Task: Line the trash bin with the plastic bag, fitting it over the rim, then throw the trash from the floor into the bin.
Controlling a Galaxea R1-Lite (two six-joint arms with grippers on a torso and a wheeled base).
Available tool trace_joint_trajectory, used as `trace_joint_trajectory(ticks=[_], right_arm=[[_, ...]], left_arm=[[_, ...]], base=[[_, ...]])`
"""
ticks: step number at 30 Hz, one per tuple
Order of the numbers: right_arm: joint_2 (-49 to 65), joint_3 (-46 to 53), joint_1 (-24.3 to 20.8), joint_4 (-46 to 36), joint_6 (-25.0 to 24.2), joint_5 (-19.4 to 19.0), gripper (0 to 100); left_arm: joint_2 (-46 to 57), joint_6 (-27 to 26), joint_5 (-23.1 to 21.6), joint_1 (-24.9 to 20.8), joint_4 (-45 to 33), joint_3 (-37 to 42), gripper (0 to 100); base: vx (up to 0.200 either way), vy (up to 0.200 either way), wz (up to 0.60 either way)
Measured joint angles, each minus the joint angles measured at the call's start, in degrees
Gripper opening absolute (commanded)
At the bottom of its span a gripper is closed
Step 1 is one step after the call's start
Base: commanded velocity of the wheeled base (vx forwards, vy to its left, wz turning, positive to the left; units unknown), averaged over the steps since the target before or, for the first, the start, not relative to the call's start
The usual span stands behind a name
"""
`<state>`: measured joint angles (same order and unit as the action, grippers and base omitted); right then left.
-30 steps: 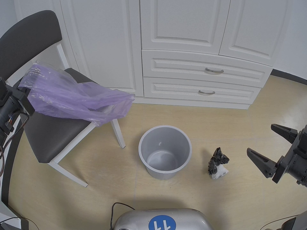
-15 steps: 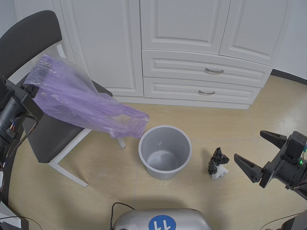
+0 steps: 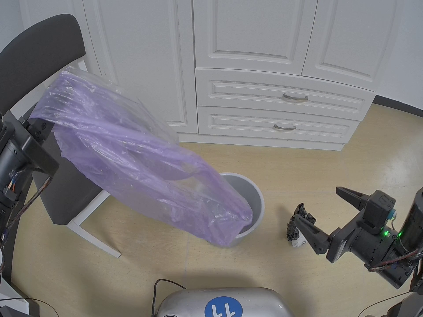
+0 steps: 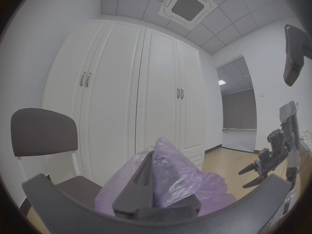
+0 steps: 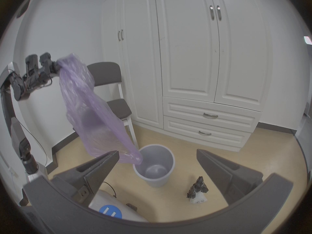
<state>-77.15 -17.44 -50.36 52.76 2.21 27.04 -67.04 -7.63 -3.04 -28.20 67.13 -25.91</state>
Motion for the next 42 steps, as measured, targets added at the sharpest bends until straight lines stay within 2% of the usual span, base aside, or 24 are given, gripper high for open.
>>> trace_joint_trajectory(ticks=[15, 20, 26, 35, 42], right_arm=[[-5.07, 1.16, -1.87, 0.2, -1.19, 0.51, 100], [-7.57, 1.29, -2.97, 1.02, -4.08, 0.41, 100], [-12.07, 1.29, -4.99, 8.02, -6.5, 0.49, 100], [-21.19, 1.77, -5.71, 23.91, -7.92, 1.73, 100], [-25.1, 3.06, -5.78, 25.43, -7.79, 1.96, 100]], left_arm=[[2.43, 0.05, 0.13, -2.36, 0.26, -0.28, 0], [3.15, 0.06, 0.2, -3.72, 0.33, -0.35, 0], [4.02, 0.02, 0.33, -5.89, 0.35, -0.27, 0], [5.55, 0.0, 0.22, -9.34, 0.35, -0.27, 0], [7.17, 0.02, 0.06, -13.03, 0.74, -0.35, 0]], base=[[0.0, 0.0, 0.0], [0.0, 0.0, 0.0], [0.0, 0.0, 0.0], [0.0, 0.0, 0.0], [0.0, 0.0, 0.0]])
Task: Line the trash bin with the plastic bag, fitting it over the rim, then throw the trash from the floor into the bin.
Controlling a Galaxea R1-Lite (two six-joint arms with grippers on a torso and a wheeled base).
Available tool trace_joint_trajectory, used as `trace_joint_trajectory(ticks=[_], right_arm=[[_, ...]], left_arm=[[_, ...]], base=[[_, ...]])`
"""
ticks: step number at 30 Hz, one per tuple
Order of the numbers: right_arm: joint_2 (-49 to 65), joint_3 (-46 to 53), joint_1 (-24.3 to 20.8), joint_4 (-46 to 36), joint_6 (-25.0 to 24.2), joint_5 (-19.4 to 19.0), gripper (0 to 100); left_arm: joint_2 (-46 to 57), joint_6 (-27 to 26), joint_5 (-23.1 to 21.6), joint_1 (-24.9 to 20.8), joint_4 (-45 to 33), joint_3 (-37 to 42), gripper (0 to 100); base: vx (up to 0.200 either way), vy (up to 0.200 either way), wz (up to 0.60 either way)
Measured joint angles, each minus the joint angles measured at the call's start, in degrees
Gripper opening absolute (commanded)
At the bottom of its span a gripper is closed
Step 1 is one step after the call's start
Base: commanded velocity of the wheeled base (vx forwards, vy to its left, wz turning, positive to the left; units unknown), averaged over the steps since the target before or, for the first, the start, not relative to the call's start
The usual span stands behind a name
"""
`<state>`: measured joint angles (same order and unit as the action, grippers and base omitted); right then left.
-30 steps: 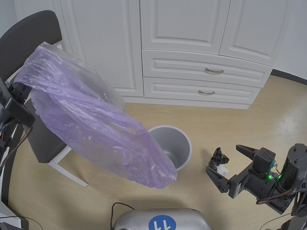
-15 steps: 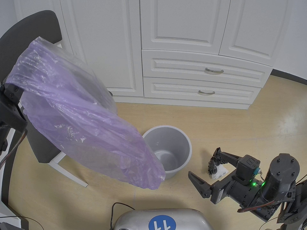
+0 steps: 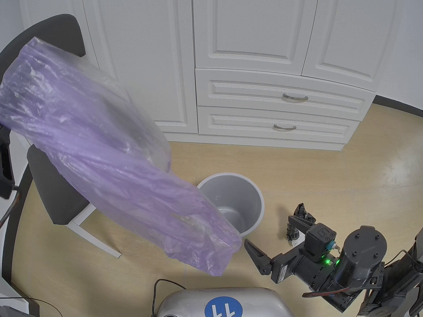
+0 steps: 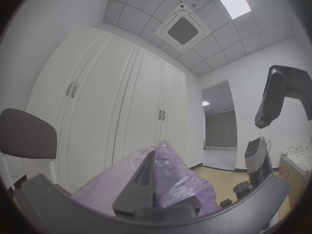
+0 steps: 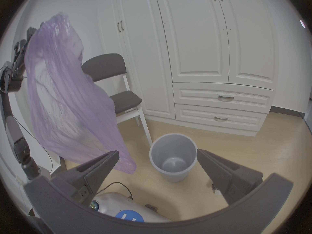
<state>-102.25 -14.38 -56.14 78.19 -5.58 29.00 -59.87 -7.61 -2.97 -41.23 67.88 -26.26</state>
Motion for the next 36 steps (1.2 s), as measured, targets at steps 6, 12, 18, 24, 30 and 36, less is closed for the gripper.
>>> trace_joint_trajectory(ticks=[6, 12, 18, 24, 30, 36], right_arm=[[-1.02, 0.15, 0.0, 0.09, -0.02, -0.24, 100], [-1.24, -0.13, -0.04, 0.22, -0.29, -0.32, 100], [-0.23, 0.15, -0.63, 1.02, -0.18, -0.49, 100], [1.9, 2.27, -3.51, 0.55, 0.0, -1.67, 100], [3.17, 2.93, -4.61, 0.45, 0.01, -1.9, 100], [2.54, 2.38, -3.91, 0.78, -0.13, -1.55, 100]], left_arm=[[1.24, 0.11, -0.02, -4.52, -0.02, 0.13, 0], [2.01, 0.09, -0.02, -6.31, 0.05, 0.22, 0], [2.23, 0.04, -0.02, -6.56, 0.02, 0.2, 0], [2.29, 0.02, -0.02, -6.56, -0.05, 0.11, 0], [2.29, -0.05, -0.02, -6.51, -0.02, 0.09, 0], [2.29, -0.05, -0.02, -6.58, 0.02, 0.27, 0]], base=[[0.0, 0.0, 0.0], [0.0, 0.0, 0.0], [0.0, 0.0, 0.0], [0.0, 0.0, 0.0], [0.0, 0.0, 0.0], [0.0, 0.0, 0.0]])
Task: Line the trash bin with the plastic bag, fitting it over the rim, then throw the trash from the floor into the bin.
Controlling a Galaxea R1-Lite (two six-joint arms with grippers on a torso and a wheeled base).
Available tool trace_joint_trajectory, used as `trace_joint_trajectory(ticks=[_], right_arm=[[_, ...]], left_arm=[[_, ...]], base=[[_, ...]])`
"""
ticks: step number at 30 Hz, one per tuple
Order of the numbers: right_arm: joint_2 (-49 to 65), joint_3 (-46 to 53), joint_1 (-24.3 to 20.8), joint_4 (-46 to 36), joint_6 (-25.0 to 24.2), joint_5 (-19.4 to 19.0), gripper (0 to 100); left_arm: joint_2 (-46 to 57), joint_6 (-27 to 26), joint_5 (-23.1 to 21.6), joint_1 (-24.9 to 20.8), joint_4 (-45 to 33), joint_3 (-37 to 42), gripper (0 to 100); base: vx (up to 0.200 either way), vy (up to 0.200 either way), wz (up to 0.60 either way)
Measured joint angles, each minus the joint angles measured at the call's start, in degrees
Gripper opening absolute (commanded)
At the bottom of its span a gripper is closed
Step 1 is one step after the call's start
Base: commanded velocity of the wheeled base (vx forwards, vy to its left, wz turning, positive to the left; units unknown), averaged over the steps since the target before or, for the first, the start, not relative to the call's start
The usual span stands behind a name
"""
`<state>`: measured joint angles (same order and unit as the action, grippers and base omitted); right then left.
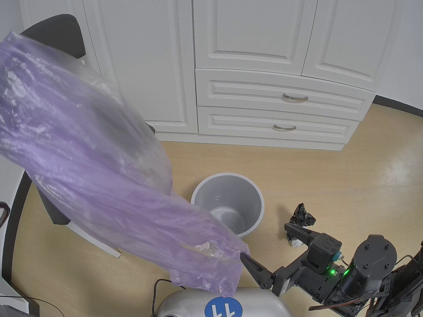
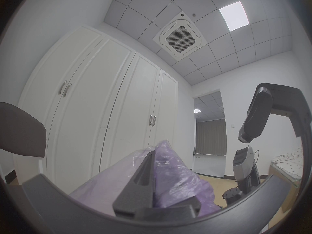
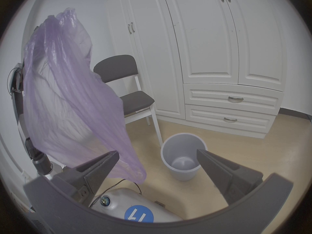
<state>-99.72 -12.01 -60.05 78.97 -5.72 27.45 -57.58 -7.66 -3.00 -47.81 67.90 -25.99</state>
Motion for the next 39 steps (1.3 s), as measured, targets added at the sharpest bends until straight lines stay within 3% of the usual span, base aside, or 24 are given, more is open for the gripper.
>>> trace_joint_trajectory(ticks=[8, 18, 39], right_arm=[[-0.96, -2.54, 0.6, -0.34, -5.52, -1.71, 100], [3.22, -1.71, -1.3, -0.63, -13.57, -14.26, 100], [2.23, -0.5, -3.36, -0.26, -15.03, -14.37, 100]], left_arm=[[0.0, 0.07, 0.0, -0.01, 0.0, 0.09, 0], [0.05, 0.09, 0.0, -1.19, 0.02, 0.02, 0], [-0.35, 0.11, 0.02, -6.79, 2.52, -0.55, 0]], base=[[0.0, 0.0, 0.0], [0.0, 0.0, 0.0], [0.0, 0.0, 0.0]])
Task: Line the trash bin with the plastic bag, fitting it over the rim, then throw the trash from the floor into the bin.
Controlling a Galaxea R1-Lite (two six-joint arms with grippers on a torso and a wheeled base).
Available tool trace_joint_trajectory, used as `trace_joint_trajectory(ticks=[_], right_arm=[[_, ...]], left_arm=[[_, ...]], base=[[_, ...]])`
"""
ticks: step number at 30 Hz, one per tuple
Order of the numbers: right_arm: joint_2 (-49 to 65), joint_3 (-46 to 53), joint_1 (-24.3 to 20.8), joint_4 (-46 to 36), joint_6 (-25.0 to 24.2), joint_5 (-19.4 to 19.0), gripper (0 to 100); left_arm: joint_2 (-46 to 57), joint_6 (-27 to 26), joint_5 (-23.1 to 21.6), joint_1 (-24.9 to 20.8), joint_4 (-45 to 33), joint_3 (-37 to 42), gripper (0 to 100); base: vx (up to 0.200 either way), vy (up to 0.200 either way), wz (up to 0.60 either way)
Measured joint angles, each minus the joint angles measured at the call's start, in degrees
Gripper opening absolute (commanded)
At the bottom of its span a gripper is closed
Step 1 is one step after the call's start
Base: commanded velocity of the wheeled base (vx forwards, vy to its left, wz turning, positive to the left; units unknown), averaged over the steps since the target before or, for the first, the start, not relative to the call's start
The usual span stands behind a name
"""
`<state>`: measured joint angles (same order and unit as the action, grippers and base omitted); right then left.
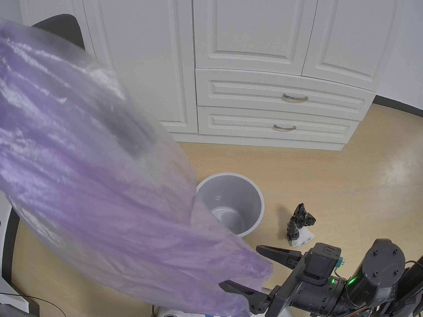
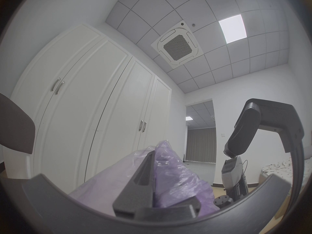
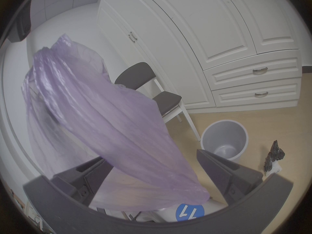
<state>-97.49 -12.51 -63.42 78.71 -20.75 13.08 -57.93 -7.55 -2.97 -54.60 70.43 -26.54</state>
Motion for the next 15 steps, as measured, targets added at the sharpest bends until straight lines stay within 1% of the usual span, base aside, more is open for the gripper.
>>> trace_joint_trajectory(ticks=[15], right_arm=[[-2.65, 0.27, 0.11, 0.38, 0.2, 0.2, 100]], left_arm=[[2.65, -0.28, -0.02, -0.16, -0.02, -1.24, 0]], base=[[0.0, 0.0, 0.0]])
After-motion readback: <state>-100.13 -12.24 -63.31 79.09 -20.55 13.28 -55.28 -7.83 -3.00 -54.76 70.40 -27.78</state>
